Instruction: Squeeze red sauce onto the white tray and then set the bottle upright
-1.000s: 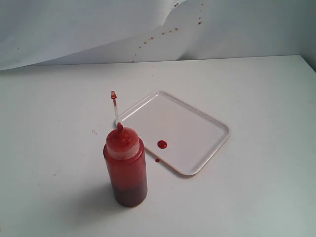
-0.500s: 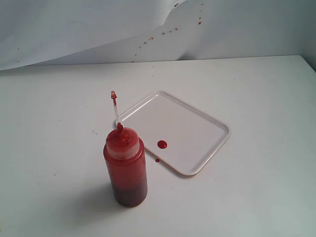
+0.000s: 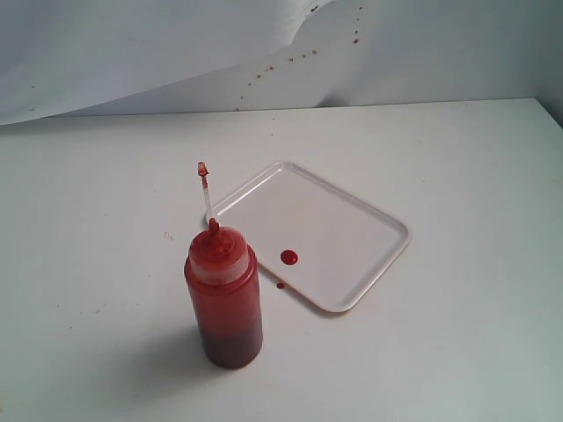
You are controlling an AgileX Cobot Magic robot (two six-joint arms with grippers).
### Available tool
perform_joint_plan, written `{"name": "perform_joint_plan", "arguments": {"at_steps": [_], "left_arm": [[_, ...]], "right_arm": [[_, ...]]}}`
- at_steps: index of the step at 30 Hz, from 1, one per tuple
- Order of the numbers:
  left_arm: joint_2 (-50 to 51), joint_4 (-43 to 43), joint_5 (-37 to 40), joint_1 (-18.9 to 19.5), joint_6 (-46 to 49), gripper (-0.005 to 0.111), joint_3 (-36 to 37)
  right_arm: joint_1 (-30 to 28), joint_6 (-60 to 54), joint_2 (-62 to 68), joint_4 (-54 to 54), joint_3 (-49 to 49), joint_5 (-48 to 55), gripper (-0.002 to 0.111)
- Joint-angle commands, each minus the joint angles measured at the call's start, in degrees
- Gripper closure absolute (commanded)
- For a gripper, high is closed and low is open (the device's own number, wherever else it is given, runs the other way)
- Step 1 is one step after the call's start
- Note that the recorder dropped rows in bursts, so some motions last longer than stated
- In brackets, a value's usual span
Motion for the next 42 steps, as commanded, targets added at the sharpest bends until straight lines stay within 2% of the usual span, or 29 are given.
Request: {"name": "perform_joint_plan", "arguments": {"at_steps": [1, 5, 42], "left_arm": [[-0.3, 0.3, -0.1, 0.1, -0.1, 0.107, 0.3], [-0.3, 0.3, -0.1, 0.1, 0.0, 0.107, 0.3], [-0.3, 0.3, -0.1, 0.1, -0.1, 0.107, 0.3]], "right_arm": [[0.8, 5.1, -0.4, -0.4, 0.2, 3.0, 0.108], [0.8, 6.3, -0.4, -0.5, 0.2, 6.0, 0.108], [0.8, 6.3, -0.4, -0.5, 0.2, 6.4, 0.108]]}}
